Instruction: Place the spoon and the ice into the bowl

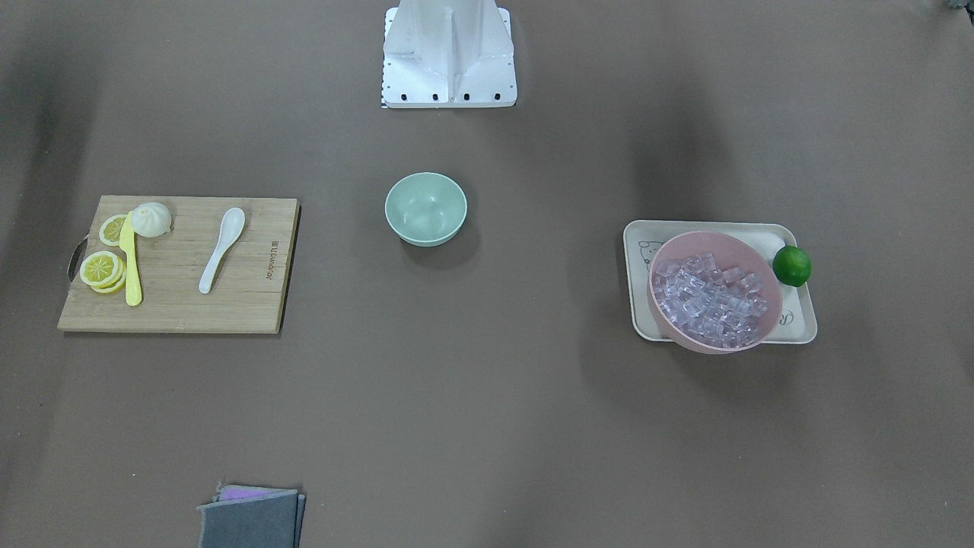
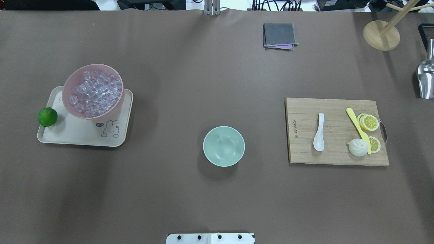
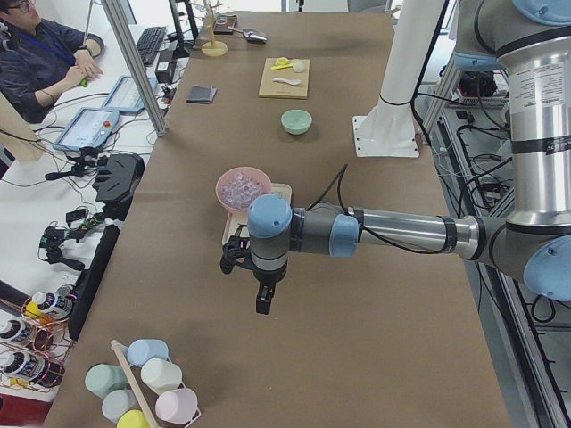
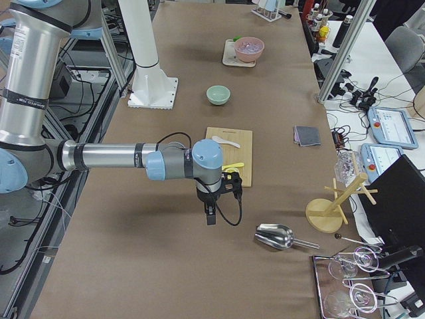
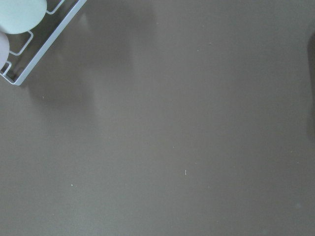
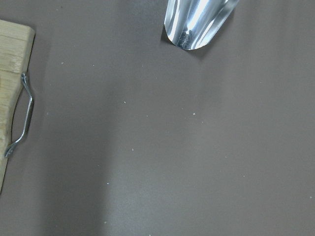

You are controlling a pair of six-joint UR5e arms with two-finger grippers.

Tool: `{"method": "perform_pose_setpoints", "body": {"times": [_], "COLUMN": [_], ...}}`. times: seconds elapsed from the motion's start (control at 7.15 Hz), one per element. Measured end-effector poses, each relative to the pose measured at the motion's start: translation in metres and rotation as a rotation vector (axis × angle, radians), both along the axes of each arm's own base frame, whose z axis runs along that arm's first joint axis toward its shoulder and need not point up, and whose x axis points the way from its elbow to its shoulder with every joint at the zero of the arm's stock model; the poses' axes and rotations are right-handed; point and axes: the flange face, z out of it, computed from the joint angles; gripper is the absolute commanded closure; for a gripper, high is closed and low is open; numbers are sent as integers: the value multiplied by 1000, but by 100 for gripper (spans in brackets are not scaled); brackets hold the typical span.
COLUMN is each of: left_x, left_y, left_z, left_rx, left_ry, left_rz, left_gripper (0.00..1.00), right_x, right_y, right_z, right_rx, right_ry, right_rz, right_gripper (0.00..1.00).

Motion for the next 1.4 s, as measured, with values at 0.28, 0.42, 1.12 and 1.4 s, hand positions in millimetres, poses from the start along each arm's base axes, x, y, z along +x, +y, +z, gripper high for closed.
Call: {"method": "perform_pose_setpoints", "body": {"times": [0.28, 0.42, 1.12, 1.4], "left_x": [0, -1, -3, 0], "left_y": [-7, -10, -47, -55], "left_z": [-21, -36, -57, -77], "left_rx": [67, 144, 401, 452], "left_ry": [3, 4, -9, 12], "left_rz": [-6, -8, -55, -95], "left_gripper": [2, 2, 2, 2], "right_x": [-2, -4, 2, 2], "right_y": [-7, -14, -28, -37], "right_z": [-29, -52, -98, -113], "right_rx": [57, 103, 244, 313], "right_ry": [-28, -45, -64, -75], "right_rz": [3, 4, 20, 36], "right_gripper": [0, 0, 0, 0]}}
